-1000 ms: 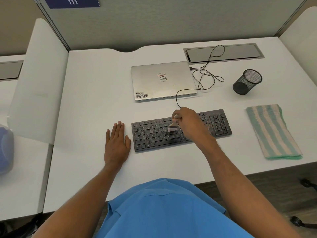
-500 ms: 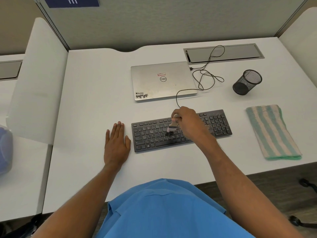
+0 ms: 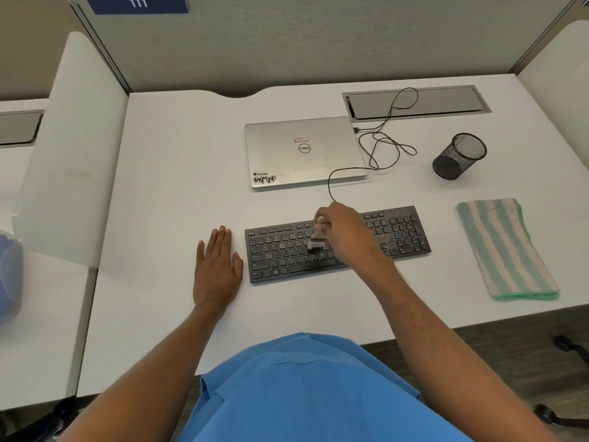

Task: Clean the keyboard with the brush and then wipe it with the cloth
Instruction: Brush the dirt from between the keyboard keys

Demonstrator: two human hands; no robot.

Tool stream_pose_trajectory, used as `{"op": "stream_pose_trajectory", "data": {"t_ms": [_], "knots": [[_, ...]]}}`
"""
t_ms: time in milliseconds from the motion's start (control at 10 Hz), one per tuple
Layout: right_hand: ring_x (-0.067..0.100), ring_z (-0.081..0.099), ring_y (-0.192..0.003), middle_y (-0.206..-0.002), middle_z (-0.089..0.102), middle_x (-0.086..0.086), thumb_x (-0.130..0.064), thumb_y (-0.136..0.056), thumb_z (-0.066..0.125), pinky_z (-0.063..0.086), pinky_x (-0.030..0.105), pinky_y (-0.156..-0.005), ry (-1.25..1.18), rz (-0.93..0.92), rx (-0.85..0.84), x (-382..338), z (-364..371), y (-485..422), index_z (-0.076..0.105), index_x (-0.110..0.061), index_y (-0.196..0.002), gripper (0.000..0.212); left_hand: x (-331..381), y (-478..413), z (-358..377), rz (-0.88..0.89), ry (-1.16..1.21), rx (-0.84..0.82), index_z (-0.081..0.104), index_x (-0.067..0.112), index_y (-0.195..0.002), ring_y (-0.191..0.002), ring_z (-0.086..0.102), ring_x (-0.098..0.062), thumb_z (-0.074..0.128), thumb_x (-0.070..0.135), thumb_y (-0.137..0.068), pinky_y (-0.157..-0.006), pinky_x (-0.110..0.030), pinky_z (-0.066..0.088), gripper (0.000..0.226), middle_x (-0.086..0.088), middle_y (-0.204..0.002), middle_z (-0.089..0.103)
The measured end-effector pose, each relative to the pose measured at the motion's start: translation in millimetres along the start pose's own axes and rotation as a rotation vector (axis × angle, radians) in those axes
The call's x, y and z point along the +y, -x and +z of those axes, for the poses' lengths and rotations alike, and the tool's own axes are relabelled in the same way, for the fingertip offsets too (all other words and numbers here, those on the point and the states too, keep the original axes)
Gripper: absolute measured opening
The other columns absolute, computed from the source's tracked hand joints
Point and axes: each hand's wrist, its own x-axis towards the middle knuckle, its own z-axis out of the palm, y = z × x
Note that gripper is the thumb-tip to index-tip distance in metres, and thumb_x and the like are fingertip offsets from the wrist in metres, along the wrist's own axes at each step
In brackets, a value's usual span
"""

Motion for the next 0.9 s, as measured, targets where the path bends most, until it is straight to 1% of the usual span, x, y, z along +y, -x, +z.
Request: {"op": "stream_pose_trajectory", "data": {"t_ms": [100, 200, 300, 400, 500, 600, 700, 800, 900], "knots": [[0.011, 0.044, -0.078, -0.112, 0.053, 0.011, -0.007, -0.101, 0.050, 0.035, -0.001, -0.055, 0.009, -0.033, -0.032, -1.6, 4.9, 1.6, 0.064, -0.003, -0.114, 0.019, 0.4, 0.3, 0.0, 0.001, 0.000, -0.006, 0.030, 0.008, -0.165, -0.162, 0.017, -0.017, 0.024, 0.037, -0.104, -0.134, -0.044, 0.005, 0.068, -0.006, -0.173, 0.027], [0.005, 0.045, -0.070, -0.109, 0.056, 0.012, -0.006, -0.101, 0.050, 0.034, -0.004, -0.055, 0.013, -0.010, -0.012, 5.8, 1.3, 0.3, 0.065, -0.002, -0.113, 0.020, 0.4, 0.5, -0.5, -0.001, 0.002, -0.002, 0.031, 0.008, -0.165, -0.162, 0.018, -0.017, 0.025, 0.037, -0.104, -0.134, -0.043, 0.005, 0.068, -0.006, -0.173, 0.027], [-0.007, 0.053, -0.065, -0.105, 0.056, 0.009, -0.005, -0.102, 0.048, 0.036, -0.002, -0.051, 0.000, 0.020, 0.035, 15.1, -6.4, -0.4, 0.064, -0.001, -0.114, 0.021, 0.4, 0.5, -1.0, -0.001, 0.001, 0.001, 0.032, 0.008, -0.165, -0.162, 0.018, -0.018, 0.026, 0.036, -0.104, -0.133, -0.044, 0.006, 0.068, -0.006, -0.173, 0.028], [0.006, 0.061, -0.082, -0.106, 0.058, 0.006, -0.008, -0.099, 0.050, 0.047, 0.011, -0.063, 0.022, 0.074, 0.077, 18.0, -12.6, -2.4, 0.065, -0.011, -0.109, 0.017, 0.7, 0.3, -0.5, -0.001, -0.002, 0.003, 0.032, 0.008, -0.165, -0.162, 0.018, -0.018, 0.026, 0.036, -0.104, -0.133, -0.044, 0.006, 0.067, -0.006, -0.173, 0.028], [0.012, 0.058, -0.074, -0.097, 0.057, 0.004, 0.000, -0.098, 0.052, 0.043, 0.005, -0.056, 0.000, 0.048, 0.035, 8.2, -14.7, -4.0, 0.066, -0.003, -0.108, 0.017, 0.5, 0.2, -0.5, -0.005, 0.002, -0.003, 0.031, 0.008, -0.165, -0.162, 0.018, -0.017, 0.026, 0.036, -0.104, -0.134, -0.043, 0.005, 0.068, -0.006, -0.173, 0.027], [-0.004, 0.056, -0.058, -0.093, 0.057, 0.007, 0.010, -0.097, 0.053, 0.035, 0.000, -0.041, -0.037, -0.029, -0.076, -3.9, -12.4, -2.0, 0.066, 0.008, -0.106, 0.016, 0.0, 0.1, -0.8, -0.004, 0.000, -0.004, 0.031, 0.008, -0.165, -0.162, 0.017, -0.017, 0.026, 0.037, -0.104, -0.133, -0.043, 0.005, 0.068, -0.005, -0.173, 0.027], [-0.006, 0.060, -0.071, -0.097, 0.057, 0.003, 0.001, -0.099, 0.056, 0.034, -0.002, -0.045, -0.021, 0.020, -0.035, 6.3, -9.9, -4.8, 0.068, -0.002, -0.104, 0.013, 0.3, 0.2, -0.4, -0.003, -0.001, -0.005, 0.031, 0.008, -0.165, -0.162, 0.018, -0.017, 0.026, 0.036, -0.104, -0.133, -0.044, 0.006, 0.067, -0.006, -0.173, 0.027], [0.005, 0.063, -0.078, -0.094, 0.062, 0.005, 0.002, -0.097, 0.057, 0.033, -0.001, -0.041, -0.053, 0.094, 0.006, 9.2, -17.5, -5.7, 0.066, -0.009, -0.092, 0.015, -0.4, 0.8, 0.3, -0.008, 0.000, 0.001, 0.032, 0.008, -0.165, -0.162, 0.018, -0.017, 0.026, 0.036, -0.104, -0.133, -0.044, 0.006, 0.067, -0.006, -0.173, 0.028], [0.003, 0.062, -0.072, -0.092, 0.066, 0.012, 0.007, -0.097, 0.054, 0.033, 0.001, -0.037, -0.109, 0.140, 0.035, 13.4, -26.8, -8.3, 0.064, -0.007, -0.088, 0.019, -0.7, 0.0, 0.4, -0.008, -0.001, -0.002, 0.032, 0.008, -0.165, -0.162, 0.018, -0.017, 0.026, 0.036, -0.104, -0.133, -0.044, 0.006, 0.068, -0.005, -0.173, 0.027]]}}
